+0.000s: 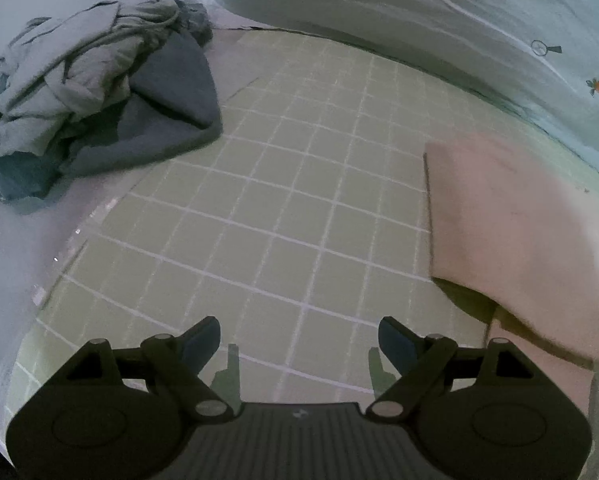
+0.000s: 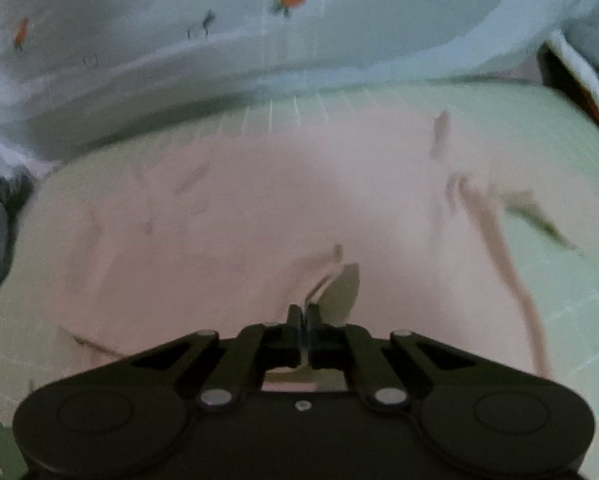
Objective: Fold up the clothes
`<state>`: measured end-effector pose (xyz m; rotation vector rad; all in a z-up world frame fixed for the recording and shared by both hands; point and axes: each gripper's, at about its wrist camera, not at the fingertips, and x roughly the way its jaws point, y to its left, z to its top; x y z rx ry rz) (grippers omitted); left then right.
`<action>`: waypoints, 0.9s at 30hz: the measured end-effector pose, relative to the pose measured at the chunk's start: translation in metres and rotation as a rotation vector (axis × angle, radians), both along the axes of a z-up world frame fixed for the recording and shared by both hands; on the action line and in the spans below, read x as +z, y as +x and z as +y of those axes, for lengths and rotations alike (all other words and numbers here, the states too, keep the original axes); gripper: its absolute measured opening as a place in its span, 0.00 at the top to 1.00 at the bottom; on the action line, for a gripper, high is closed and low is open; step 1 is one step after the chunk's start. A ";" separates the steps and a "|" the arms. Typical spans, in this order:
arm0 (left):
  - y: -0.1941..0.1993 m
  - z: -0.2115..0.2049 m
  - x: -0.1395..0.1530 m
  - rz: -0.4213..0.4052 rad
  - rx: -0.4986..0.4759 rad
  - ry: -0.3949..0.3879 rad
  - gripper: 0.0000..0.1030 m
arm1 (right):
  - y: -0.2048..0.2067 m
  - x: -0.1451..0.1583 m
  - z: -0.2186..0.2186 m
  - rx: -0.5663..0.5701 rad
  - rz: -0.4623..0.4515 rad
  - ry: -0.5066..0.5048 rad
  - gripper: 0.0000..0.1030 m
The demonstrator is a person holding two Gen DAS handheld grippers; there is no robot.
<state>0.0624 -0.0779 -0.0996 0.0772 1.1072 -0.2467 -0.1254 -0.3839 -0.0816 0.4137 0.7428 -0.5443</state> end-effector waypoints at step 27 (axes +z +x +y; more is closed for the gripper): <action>-0.140 -0.071 0.027 -0.115 0.301 0.051 0.09 | -0.120 0.032 -0.223 -0.245 -0.094 -0.203 0.00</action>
